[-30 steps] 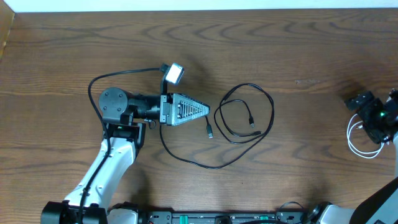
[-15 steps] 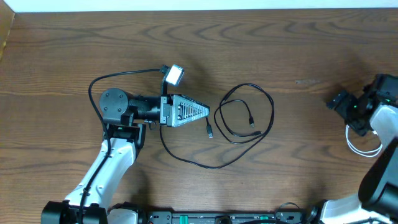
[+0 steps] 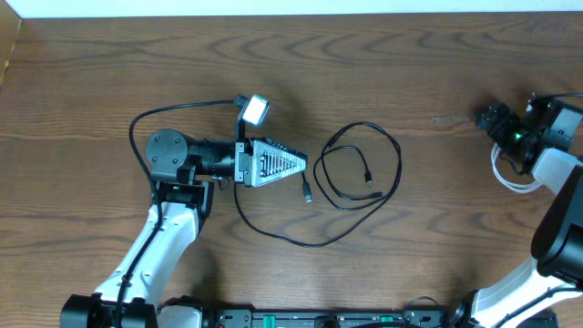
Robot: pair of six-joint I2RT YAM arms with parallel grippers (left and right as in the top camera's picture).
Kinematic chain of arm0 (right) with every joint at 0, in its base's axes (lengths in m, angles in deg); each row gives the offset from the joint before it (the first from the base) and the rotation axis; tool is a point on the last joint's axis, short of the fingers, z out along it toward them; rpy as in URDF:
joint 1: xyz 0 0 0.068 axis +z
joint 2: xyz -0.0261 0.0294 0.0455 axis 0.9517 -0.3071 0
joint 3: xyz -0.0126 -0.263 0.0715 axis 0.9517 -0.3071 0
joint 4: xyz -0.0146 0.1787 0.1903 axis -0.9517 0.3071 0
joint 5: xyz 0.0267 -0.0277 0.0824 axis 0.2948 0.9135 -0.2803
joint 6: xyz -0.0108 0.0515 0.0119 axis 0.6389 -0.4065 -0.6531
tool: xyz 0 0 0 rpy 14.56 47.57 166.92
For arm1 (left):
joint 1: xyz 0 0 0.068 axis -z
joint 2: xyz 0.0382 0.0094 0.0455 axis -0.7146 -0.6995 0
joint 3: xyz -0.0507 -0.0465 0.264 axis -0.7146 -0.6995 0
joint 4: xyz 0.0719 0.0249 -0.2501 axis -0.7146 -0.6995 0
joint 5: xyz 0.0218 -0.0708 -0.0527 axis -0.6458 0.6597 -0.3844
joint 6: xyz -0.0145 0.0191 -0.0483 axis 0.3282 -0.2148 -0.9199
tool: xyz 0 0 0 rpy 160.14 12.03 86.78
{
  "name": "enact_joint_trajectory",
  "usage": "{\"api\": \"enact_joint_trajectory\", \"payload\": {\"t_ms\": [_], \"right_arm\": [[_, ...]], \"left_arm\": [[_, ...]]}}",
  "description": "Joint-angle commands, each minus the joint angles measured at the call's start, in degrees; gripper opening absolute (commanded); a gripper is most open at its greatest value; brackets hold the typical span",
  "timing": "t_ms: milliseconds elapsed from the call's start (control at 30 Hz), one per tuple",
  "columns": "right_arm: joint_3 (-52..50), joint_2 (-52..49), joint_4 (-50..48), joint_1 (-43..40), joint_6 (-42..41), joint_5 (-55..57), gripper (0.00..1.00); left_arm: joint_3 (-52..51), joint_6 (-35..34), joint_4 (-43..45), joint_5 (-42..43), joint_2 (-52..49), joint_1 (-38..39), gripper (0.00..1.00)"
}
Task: Untangle cables
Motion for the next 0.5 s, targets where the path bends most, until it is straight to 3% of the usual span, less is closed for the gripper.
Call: {"api": "enact_joint_trajectory", "payload": {"t_ms": [0, 233, 333, 467], "right_arm": [[1.6, -0.9, -0.7, -1.6, -9.2, -11.7, 0.99], [6.8, -0.8, 13.6, -5.0, -13.7, -18.3, 0.99], [6.9, -0.8, 14.4, -6.6, -15.0, -25.8, 0.99], [6.9, -0.8, 14.4, -9.2, -25.4, -34.9, 0.99]], "left_arm": [[-0.1, 1.2, 0.3, 0.3, -0.1, 0.2, 0.94], [-0.1, 1.2, 0.3, 0.3, -0.1, 0.2, 0.94], [-0.1, 1.2, 0.3, 0.3, -0.1, 0.2, 0.94], [-0.1, 1.2, 0.3, 0.3, -0.1, 0.2, 0.94]]}}
